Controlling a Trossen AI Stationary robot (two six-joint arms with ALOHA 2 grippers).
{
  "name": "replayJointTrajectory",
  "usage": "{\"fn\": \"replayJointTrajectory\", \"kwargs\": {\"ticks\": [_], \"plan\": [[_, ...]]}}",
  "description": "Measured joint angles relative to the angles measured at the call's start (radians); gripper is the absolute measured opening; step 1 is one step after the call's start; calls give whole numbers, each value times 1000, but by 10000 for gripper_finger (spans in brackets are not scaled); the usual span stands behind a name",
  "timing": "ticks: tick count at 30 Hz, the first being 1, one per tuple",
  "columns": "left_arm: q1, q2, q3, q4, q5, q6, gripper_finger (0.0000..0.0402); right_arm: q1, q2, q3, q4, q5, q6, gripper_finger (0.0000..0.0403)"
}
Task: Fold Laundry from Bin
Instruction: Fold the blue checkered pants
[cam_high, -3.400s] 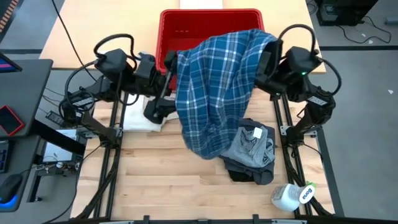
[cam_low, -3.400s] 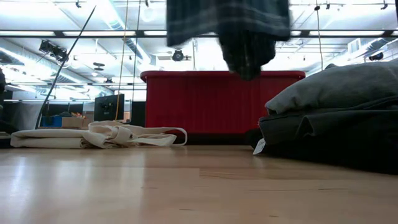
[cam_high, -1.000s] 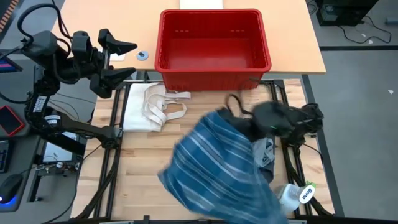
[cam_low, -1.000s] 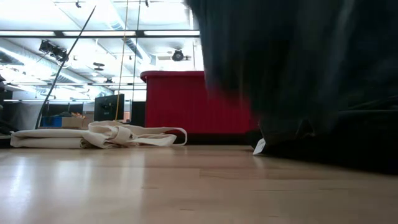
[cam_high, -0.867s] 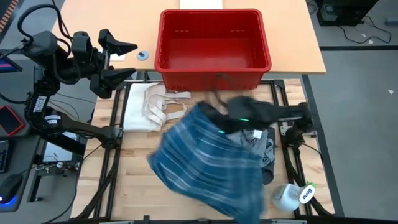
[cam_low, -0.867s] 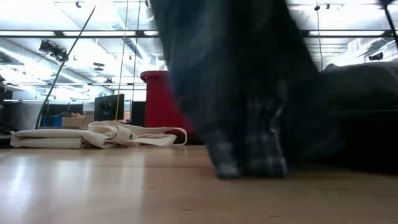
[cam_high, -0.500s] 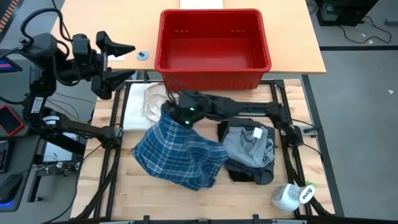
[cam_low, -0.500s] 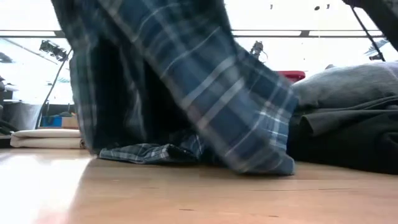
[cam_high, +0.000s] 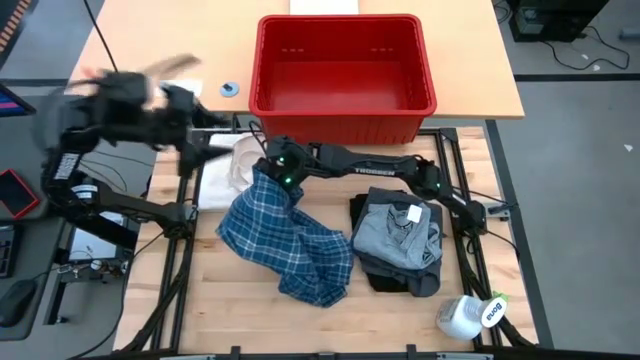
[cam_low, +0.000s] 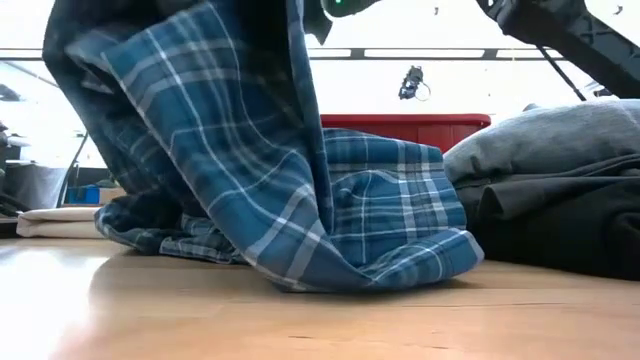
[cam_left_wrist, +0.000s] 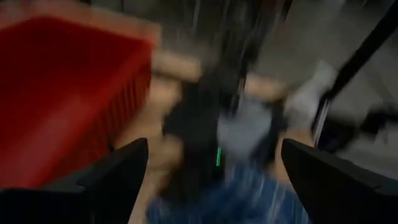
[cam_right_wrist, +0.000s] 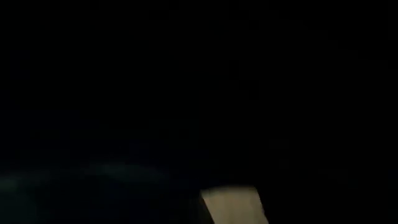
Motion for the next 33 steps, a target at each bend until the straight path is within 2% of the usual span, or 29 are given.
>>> {"fn": "replayJointTrajectory", "kwargs": {"ticks": [3, 8, 11, 14, 18, 20, 25, 30, 33], "plan": [[-25, 8, -94, -71, -1, -22, 373, -15, -9, 1, -93, 19, -62, 185], [-93, -91, -359, 61, -59, -62, 373, -47, -10, 1, -280, 68, -177, 185], [-124, -175, -560, 176, -128, -94, 373, -57, -10, 1, -334, 211, -313, 185], [-142, -245, -739, 247, -141, -163, 373, -56, -10, 1, -302, 345, -415, 185], [-165, -333, -896, 259, -142, -288, 373, -54, -11, 1, -304, 513, -567, 185], [-181, -356, -948, 266, -146, -353, 373, -55, -11, 1, -360, 561, -655, 185], [-217, -380, -989, 274, -107, -457, 373, -57, -11, 1, -578, 570, -800, 185], [-294, -383, -992, 190, -119, -488, 373, -82, -17, 1, -748, 655, -751, 185], [-360, -386, -999, 92, -206, -491, 373, -112, -29, 1, -761, 575, -657, 185]]}}
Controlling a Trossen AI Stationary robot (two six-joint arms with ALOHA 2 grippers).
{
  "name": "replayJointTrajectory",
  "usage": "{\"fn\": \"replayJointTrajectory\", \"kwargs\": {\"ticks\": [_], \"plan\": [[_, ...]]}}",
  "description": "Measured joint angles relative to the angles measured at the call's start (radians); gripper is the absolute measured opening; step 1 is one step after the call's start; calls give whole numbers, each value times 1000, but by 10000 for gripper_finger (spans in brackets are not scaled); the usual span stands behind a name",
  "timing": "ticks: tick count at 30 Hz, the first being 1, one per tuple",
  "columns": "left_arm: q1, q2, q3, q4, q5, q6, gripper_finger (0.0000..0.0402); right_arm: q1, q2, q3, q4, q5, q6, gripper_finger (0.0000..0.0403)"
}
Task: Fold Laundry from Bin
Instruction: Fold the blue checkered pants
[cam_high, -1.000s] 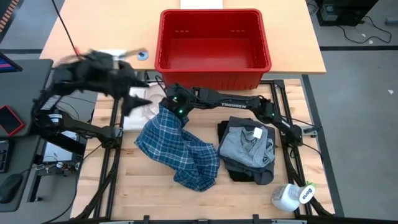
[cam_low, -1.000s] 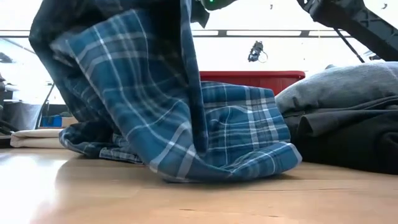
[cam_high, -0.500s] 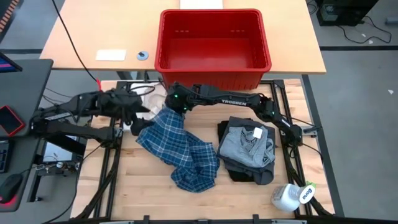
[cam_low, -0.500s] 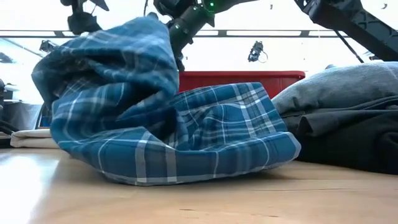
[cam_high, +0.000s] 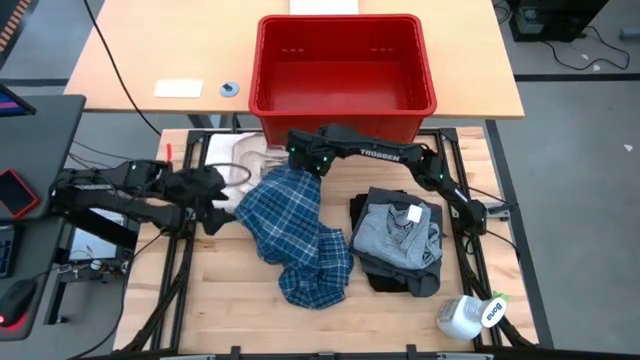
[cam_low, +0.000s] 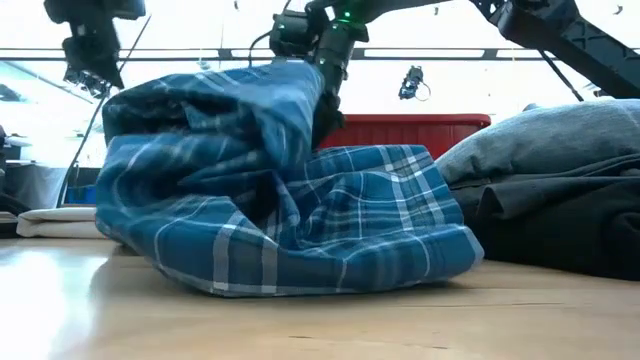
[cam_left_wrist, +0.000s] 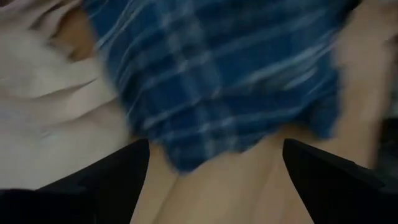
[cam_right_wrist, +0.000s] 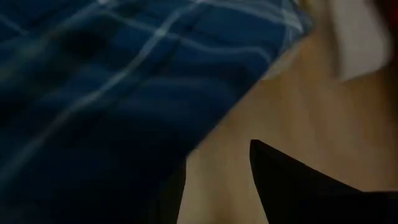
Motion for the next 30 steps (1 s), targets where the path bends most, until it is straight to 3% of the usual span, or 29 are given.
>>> {"fn": "replayJointTrajectory", "kwargs": {"ticks": [6, 11, 14, 24, 30], "plan": [[-159, 5, -81, -52, -200, 21, 373, -59, -4, 11, -2, -323, 299, 185], [-252, 63, -135, -50, -420, 106, 373, -73, -4, 11, 58, -339, 418, 185], [-282, 109, -160, -53, -497, 170, 373, -72, -4, 11, 65, -345, 440, 185], [-294, 286, -188, -50, -556, 191, 373, -50, -2, 11, 101, -345, 502, 185], [-294, 368, -158, -48, -569, 148, 346, -43, -2, 11, 157, -454, 553, 185]]}}
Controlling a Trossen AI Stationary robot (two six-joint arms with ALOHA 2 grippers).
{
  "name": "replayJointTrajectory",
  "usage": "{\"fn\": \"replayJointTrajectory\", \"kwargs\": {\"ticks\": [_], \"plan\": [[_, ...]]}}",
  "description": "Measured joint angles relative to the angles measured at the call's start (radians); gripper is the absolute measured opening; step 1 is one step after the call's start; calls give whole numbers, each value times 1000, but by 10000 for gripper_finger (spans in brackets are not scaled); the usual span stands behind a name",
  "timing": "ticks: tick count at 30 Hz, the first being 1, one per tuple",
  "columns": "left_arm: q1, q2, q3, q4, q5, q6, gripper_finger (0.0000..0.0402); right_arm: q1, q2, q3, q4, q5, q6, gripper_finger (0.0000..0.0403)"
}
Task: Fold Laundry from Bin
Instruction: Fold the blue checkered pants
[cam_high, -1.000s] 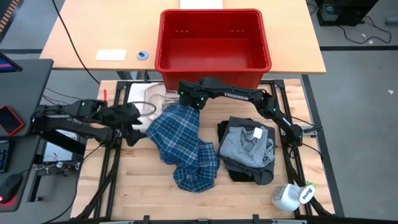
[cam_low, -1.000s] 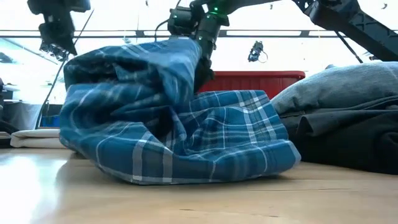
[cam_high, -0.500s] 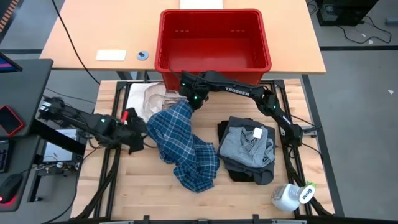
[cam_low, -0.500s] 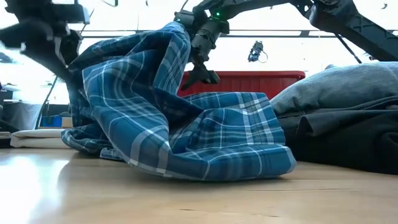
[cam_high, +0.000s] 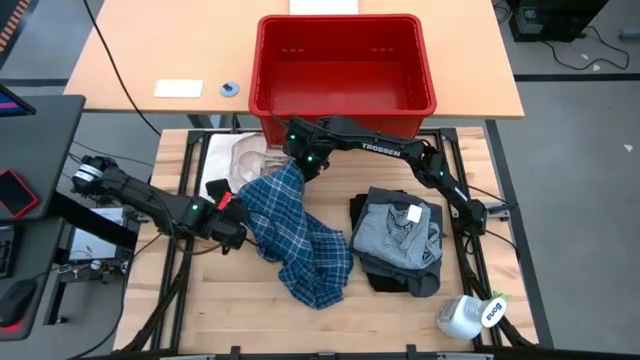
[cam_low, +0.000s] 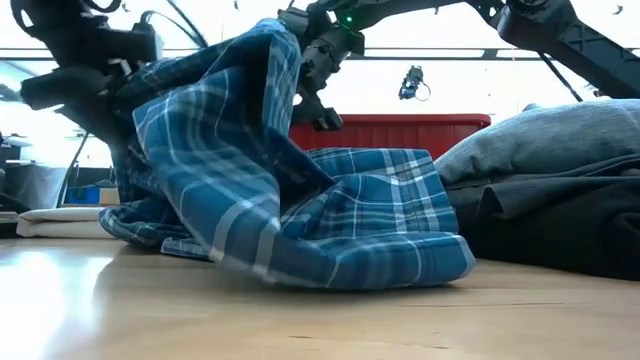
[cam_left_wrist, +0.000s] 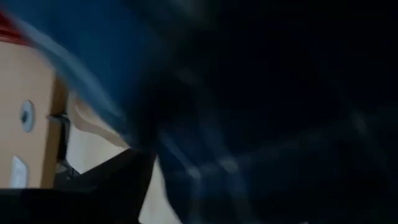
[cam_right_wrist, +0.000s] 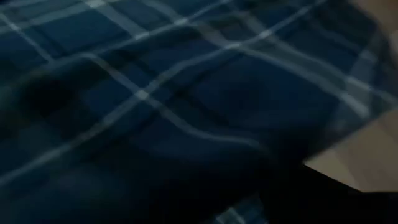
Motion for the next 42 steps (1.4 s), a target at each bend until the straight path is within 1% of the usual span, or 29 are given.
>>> {"fn": "replayJointTrajectory", "kwargs": {"ticks": [2, 4, 6, 10, 11, 14, 16, 18, 20, 22, 24, 26, 28, 29, 30, 32, 34, 37, 38, 40, 42], "plan": [[0, 5, 19, 11, -32, -13, 313, 6, 0, 0, -11, -8, 0, 185], [0, 5, 36, 7, -66, -21, 265, 10, 0, 0, -15, -8, -1, 185], [0, 5, 59, 1, -104, -23, 200, 11, 0, 0, -13, -10, 0, 185], [0, -1, 124, -40, -131, -16, 43, 8, 0, 0, -14, -9, -2, 185], [0, -1, 145, -66, -135, -13, 22, 8, 0, 0, -14, -9, -4, 185], [0, -8, 217, -194, -136, -65, 10, 8, -4, 0, -32, -13, -18, 185], [-4, -12, 271, -316, -138, -135, 5, 6, -9, 0, -55, -12, -40, 185], [-16, -26, 322, -417, -133, -208, 5, 0, -18, 0, -115, -7, -71, 185], [-24, -60, 355, -415, -98, -222, 3, -8, -21, 2, -175, 1, -120, 185], [-32, -96, 372, -387, -18, -218, 3, -15, -20, 0, -271, 29, -179, 185], [-36, -124, 381, -390, 46, -262, 2, -20, -20, 0, -353, 93, -248, 185], [-36, -149, 381, -418, 102, -340, 2, -18, -20, 0, -430, 191, -311, 185], [-42, -175, 381, -419, 117, -405, 2, -11, -20, 0, -482, 295, -359, 185], [-46, -189, 381, -417, 119, -424, 1, -6, -20, -5, -482, 334, -383, 185], [-51, -200, 381, -415, 119, -442, 1, -1, -20, -11, -478, 351, -407, 185], [-54, -219, 381, -418, 120, -465, 1, 10, -20, -13, -480, 343, -471, 185], [-57, -238, 381, -417, 127, -495, 1, 26, -20, -13, -466, 305, -546, 185], [-75, -284, 381, -406, 120, -557, 1, 59, -28, -14, -367, 229, -671, 185], [-82, -300, 388, -398, 111, -565, 1, 71, -30, -14, -321, 211, -691, 185], [-96, -330, 414, -360, 67, -568, 1, 90, -38, -14, -219, 164, -694, 185], [-104, -356, 457, -326, -1, -564, 1, 107, -40, -14, -138, 105, -694, 185]]}}
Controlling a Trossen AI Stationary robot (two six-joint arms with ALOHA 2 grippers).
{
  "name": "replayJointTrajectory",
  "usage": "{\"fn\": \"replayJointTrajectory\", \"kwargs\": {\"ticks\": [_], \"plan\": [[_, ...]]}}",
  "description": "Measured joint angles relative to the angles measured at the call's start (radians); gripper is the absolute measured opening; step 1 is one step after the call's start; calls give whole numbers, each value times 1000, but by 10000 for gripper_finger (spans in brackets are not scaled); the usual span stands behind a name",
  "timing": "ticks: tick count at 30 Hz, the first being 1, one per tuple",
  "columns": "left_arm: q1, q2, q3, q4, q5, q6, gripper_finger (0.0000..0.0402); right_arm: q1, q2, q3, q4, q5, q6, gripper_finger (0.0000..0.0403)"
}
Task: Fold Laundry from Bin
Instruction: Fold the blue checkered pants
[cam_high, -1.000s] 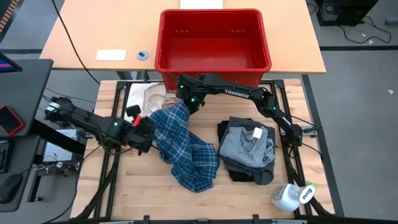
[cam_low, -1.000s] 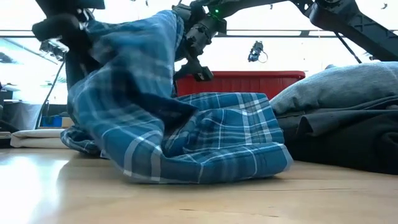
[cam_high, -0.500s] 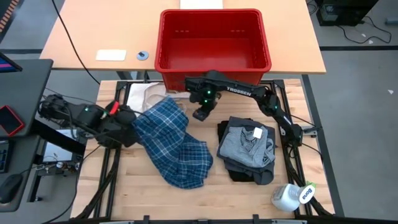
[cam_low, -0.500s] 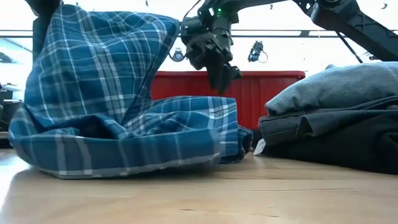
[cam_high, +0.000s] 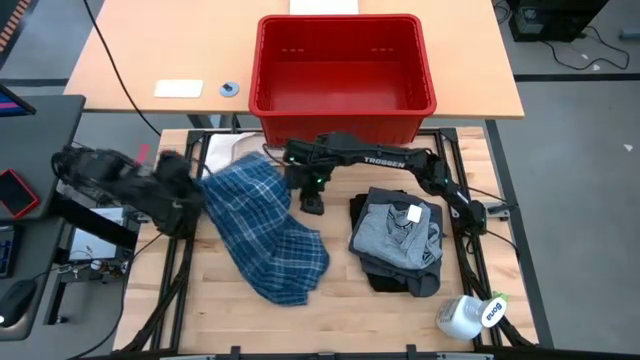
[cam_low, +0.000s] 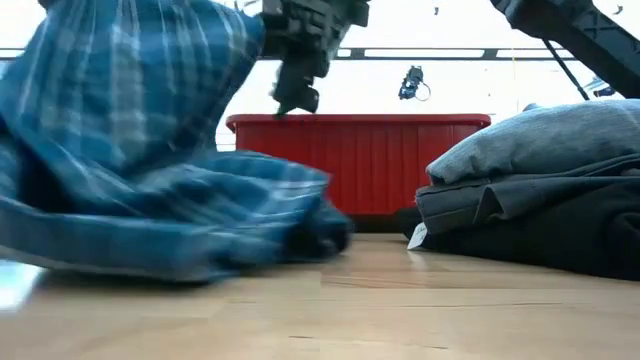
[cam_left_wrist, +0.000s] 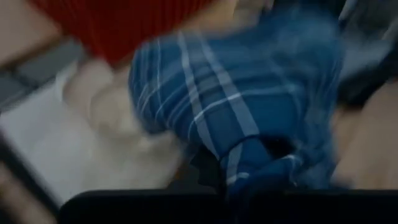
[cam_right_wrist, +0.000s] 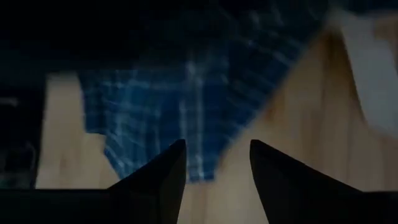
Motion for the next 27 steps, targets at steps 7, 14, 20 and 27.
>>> {"fn": "replayJointTrajectory", "kwargs": {"ticks": [7, 14, 20, 27], "plan": [[-4, -52, 143, 227, -115, 236, 0, 49, 1, 0, 284, 96, 31, 185], [-4, -48, 210, 369, -10, 417, 4, 48, 1, 0, 474, 28, 105, 185], [-4, -48, 281, 368, 19, 429, 5, 9, 2, 0, 595, -22, 169, 185], [-4, -49, 389, 476, 42, 519, 5, -47, -33, 2, 939, -263, 394, 185]]}}
